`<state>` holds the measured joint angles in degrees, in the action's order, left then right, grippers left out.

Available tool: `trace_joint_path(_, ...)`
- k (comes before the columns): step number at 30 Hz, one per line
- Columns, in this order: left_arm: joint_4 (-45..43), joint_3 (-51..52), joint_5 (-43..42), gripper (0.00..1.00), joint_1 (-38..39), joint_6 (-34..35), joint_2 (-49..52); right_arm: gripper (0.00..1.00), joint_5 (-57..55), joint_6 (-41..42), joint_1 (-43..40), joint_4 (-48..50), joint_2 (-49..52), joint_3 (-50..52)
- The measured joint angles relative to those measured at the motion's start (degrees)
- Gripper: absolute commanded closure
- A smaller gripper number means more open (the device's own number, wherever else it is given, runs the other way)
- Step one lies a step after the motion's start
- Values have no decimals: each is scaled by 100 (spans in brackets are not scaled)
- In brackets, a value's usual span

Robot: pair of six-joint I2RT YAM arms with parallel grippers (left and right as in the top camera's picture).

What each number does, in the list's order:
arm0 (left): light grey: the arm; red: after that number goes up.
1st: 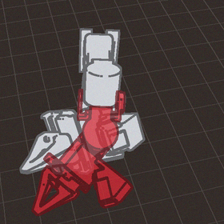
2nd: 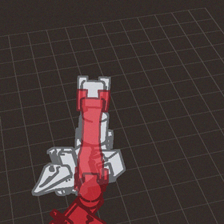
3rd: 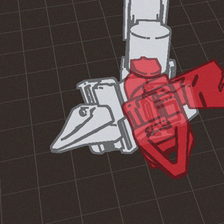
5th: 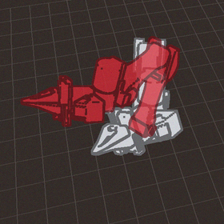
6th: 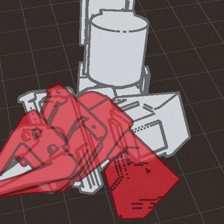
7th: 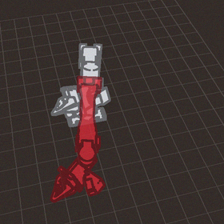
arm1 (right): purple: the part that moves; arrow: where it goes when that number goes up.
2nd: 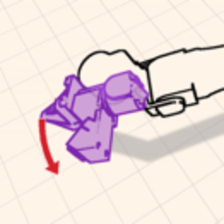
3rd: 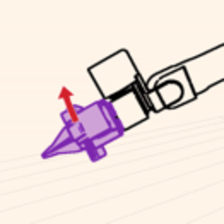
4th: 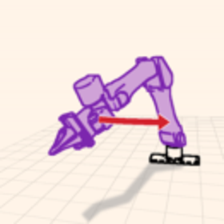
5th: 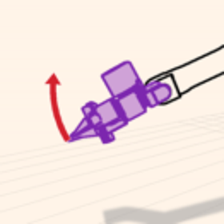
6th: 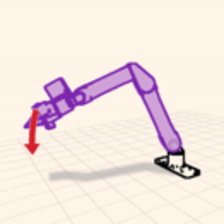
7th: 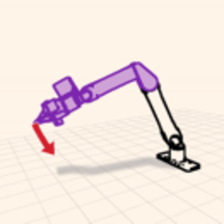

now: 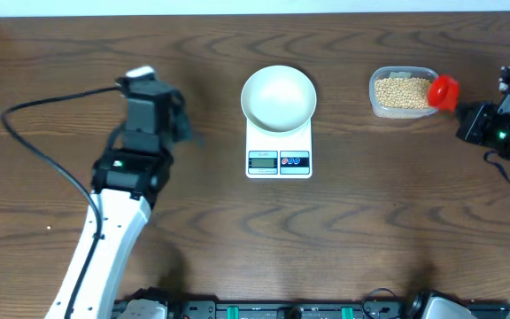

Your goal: Scoop item into bowl and weigh 50g on scale

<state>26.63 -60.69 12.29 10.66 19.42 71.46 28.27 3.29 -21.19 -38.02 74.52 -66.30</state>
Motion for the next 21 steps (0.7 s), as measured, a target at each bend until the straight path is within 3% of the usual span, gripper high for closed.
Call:
trace_joint_path(7,-1429,4,4,93,-881,-2,138,99,-46,76,0,898,9,-7)
trace_joint_path(21,-1720,4,-297,93,-949,2,713,99,-229,168,0,1003,210,-7)
